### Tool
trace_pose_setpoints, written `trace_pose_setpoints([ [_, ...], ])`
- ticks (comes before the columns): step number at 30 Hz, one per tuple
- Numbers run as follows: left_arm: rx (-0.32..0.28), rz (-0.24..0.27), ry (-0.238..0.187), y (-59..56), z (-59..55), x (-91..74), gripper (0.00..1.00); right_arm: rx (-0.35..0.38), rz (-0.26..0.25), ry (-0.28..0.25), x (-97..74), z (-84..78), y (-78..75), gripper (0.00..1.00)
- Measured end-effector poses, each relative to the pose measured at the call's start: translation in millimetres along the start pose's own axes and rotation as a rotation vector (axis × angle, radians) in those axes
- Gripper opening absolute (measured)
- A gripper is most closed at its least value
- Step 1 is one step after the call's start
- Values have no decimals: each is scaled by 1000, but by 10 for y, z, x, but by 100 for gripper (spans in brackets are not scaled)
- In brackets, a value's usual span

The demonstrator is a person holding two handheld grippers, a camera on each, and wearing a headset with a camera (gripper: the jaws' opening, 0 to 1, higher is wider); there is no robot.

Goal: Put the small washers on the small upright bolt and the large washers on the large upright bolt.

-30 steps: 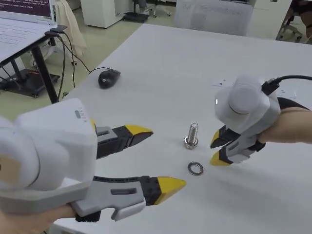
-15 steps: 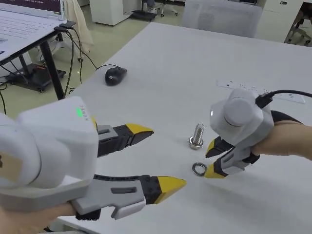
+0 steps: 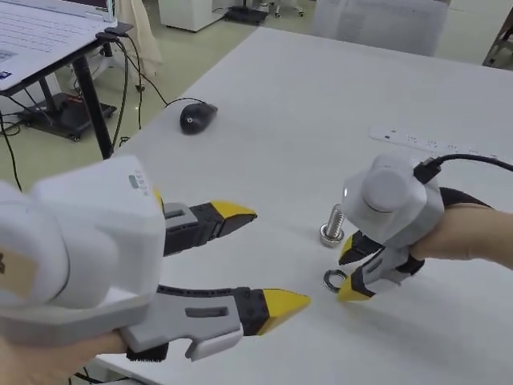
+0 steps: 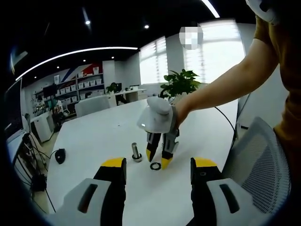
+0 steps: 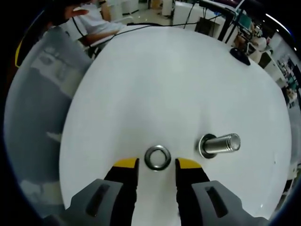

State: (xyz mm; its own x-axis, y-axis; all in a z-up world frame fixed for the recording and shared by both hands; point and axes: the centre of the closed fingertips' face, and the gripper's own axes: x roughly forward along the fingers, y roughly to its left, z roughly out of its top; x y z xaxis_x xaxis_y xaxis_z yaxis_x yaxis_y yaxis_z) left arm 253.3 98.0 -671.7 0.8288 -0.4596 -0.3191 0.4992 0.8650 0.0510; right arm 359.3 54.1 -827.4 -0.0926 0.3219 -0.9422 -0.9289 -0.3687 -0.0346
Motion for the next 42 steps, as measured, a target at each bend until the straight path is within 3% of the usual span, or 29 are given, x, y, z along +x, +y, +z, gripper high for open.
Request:
trace_pose_setpoints([
  [11, -4, -1, 1, 22, 0, 38, 54, 20, 28, -2, 5, -7, -10, 31],
  [17, -5, -2, 3, 11, -9, 46, 54, 18, 26, 15, 9, -10, -5, 30],
  [18, -6, -2, 2, 9, -12, 46, 54, 12, 20, 18, 8, -14, -13, 24],
  [34, -2, -1, 6, -7, -24, 29, 54, 15, 19, 42, -6, -2, 3, 22],
  [42, 0, 2, 4, 12, -19, 22, 54, 23, -3, 29, -141, 8, -44, 22],
])
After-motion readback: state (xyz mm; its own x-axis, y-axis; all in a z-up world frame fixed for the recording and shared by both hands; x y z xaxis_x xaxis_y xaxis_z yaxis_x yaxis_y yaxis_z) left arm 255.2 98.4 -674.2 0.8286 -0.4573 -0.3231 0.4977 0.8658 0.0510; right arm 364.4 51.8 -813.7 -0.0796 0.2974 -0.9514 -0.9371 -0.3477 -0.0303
